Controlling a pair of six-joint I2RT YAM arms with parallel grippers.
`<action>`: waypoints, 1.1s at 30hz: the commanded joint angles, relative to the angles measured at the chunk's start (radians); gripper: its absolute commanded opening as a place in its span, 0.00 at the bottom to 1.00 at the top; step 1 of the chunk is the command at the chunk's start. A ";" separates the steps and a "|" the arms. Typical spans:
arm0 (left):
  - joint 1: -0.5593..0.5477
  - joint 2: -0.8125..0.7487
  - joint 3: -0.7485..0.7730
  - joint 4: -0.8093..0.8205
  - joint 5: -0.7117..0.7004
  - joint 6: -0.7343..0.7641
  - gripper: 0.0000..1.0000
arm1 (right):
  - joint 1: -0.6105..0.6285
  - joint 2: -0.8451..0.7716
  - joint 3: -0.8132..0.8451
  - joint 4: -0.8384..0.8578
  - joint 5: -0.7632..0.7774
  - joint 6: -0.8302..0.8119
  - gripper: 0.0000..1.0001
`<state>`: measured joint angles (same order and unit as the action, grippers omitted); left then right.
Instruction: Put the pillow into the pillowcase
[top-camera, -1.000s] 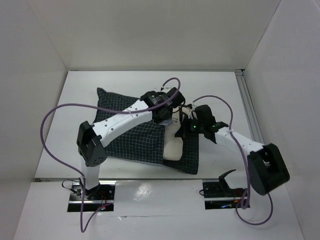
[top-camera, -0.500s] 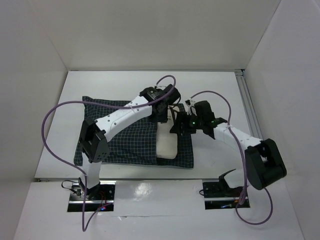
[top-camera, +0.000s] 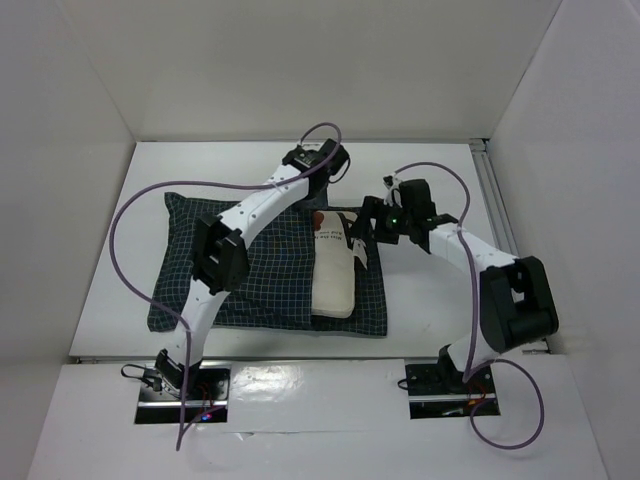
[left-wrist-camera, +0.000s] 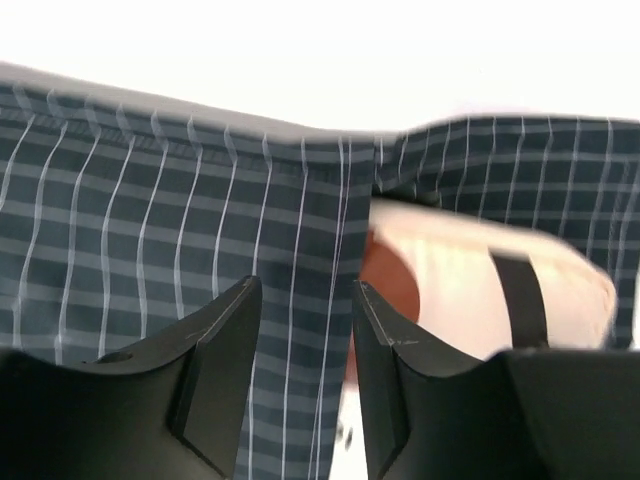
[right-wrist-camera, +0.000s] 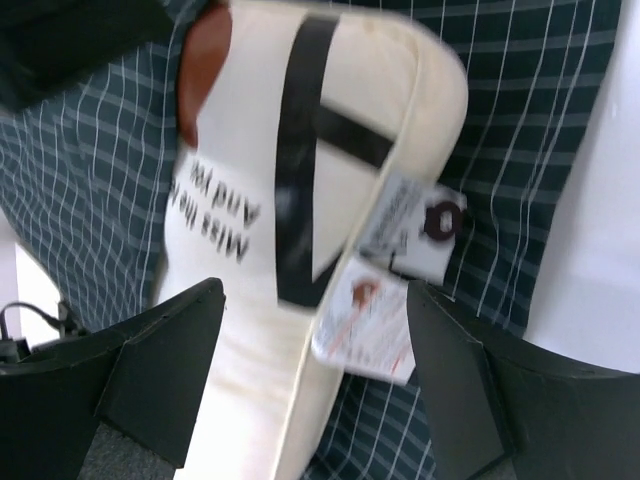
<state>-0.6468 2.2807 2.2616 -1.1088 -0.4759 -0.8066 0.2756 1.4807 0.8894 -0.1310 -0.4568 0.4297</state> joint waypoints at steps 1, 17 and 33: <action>0.004 0.045 0.055 0.018 0.000 0.049 0.54 | -0.007 0.077 0.091 0.051 -0.019 0.007 0.82; 0.022 0.112 0.053 0.104 0.091 0.158 0.54 | -0.007 0.197 0.109 0.110 -0.037 0.038 0.86; -0.010 -0.061 0.052 0.138 0.243 0.244 0.00 | 0.072 0.187 0.149 0.312 -0.175 0.115 0.00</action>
<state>-0.6121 2.3661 2.3032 -0.9936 -0.3275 -0.5854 0.2966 1.7466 0.9825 0.0853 -0.5922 0.5381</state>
